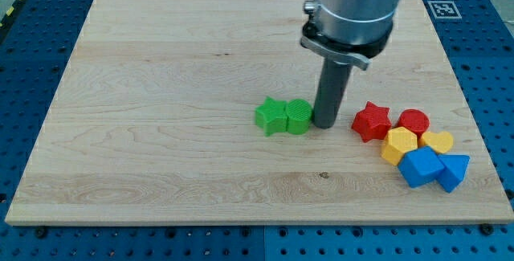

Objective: Push the green star a bit up along with green circle

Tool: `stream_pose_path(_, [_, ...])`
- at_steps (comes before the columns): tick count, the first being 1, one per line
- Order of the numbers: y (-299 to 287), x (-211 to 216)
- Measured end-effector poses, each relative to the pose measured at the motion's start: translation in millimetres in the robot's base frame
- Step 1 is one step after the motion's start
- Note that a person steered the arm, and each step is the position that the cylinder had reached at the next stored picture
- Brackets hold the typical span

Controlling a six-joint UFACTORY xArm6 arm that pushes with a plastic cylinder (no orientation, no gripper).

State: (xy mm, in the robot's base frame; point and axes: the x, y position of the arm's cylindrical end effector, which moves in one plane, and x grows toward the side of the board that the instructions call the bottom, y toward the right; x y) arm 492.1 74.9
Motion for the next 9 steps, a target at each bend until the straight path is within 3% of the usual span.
stream_pose_path(2, [-45.0, -4.8])
stream_pose_path(5, [-45.4, 14.1])
stream_pose_path(7, [-80.0, 14.3])
stream_pose_path(9, [-100.9, -6.5])
